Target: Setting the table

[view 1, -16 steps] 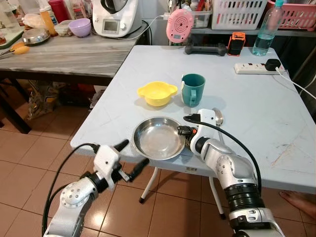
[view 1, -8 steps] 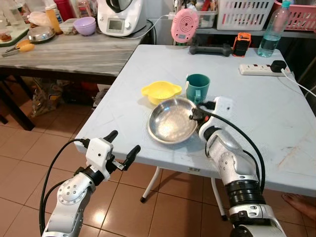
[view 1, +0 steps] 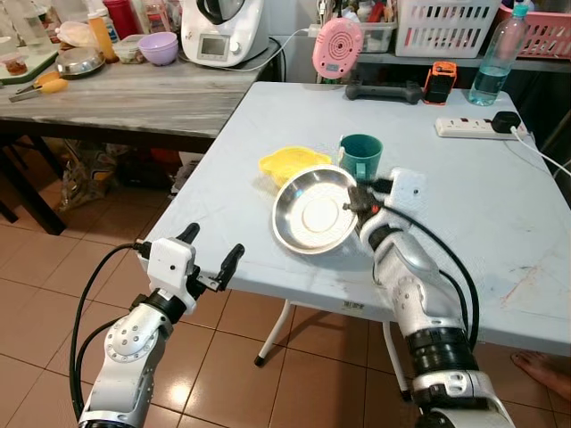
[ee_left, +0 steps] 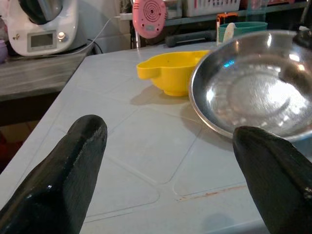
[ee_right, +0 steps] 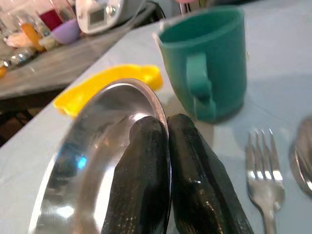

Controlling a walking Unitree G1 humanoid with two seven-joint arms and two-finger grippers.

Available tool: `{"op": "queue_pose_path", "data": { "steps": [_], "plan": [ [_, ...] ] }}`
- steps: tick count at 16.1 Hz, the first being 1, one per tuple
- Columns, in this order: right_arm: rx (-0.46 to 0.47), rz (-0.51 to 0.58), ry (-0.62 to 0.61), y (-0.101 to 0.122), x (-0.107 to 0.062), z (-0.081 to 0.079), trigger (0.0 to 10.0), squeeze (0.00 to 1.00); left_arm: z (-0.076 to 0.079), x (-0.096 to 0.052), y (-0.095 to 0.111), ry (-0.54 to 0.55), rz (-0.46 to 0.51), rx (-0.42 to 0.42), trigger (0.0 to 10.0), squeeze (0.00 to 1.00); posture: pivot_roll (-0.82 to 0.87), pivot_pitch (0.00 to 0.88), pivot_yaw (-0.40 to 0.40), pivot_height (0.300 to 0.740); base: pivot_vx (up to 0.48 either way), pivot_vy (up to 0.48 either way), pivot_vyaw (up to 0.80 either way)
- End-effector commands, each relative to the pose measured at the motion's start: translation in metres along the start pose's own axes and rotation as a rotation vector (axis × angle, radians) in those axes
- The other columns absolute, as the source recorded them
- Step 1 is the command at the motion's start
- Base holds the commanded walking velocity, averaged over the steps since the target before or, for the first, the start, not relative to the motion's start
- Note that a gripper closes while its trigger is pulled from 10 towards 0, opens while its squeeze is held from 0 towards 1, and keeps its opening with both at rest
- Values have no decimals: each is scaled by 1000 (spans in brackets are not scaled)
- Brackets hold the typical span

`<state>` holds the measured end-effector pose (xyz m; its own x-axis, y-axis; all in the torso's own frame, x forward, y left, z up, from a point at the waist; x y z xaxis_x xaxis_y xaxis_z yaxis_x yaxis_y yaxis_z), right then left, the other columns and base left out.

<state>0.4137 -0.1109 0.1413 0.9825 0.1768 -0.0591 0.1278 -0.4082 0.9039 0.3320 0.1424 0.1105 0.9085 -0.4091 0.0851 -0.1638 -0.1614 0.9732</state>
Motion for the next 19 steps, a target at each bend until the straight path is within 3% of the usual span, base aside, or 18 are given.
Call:
{"op": "queue_pose_path", "data": {
  "steps": [1, 2, 3, 4, 5, 6, 9, 14, 19],
  "plan": [
    [-25, -44, -20, -11, -1, 2, 4235, 0, -2, -2, -2, 11, -14, 9, 10000, 0, -127, 7, 58, 740, 0, 0, 0],
    [-30, -52, -29, -14, -1, 4, 6235, 0, -1, -2, -2, 11, -15, 8, 10000, 0, -125, 9, 57, 740, 0, 0, 0],
    [-26, -68, -29, -20, -2, 4, 9098, 0, 0, -3, -3, 8, -19, 7, 10000, 0, -125, 11, 57, 740, 0, 0, 0],
    [-43, -83, -30, -25, -3, 4, 10000, 0, 1, -4, -4, 4, -24, 6, 10000, 0, -123, 17, 59, 740, 0, 0, 0],
    [-48, -89, -32, -26, -3, 4, 10000, 0, 1, -4, -4, -2, -26, 6, 10000, 0, -123, 17, 59, 740, 0, 0, 0],
    [-48, -99, -40, -29, -3, 5, 10000, 1000, 6, -5, -3, -37, -23, 1, 10000, 0, -121, 19, 61, 740, 0, 0, 0],
    [-57, -125, -45, -32, 0, 6, 10000, 1000, 28, -11, -4, -206, -34, 19, 10000, 0, -121, 19, 65, 740, 0, 0, 0],
    [-16, -176, -59, -39, 0, 6, 10000, 1000, 39, -14, -5, -301, -49, 38, 10000, 0, -129, 23, 66, 740, 0, 0, 0],
    [-28, -159, -59, -23, -1, 5, 10000, 1000, 42, -16, -5, -343, -54, 56, 10000, 0, -131, 27, 64, 740, 0, 0, 0]
  ]
}}
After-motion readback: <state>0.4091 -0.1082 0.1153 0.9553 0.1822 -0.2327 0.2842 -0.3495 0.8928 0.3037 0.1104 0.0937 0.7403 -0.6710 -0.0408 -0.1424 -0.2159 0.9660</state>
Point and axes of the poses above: a point about 5 cm out from each wrist's last joint towards the gripper, its own x axis pointing out of the wrist towards the gripper, its own y axis along the axis of the wrist's last joint, z = x × y, the point moved 6 cm from there along x, pointing out of the wrist towards the gripper, and after that the axes turned 7 degrees about x, right-handed, at the moved point
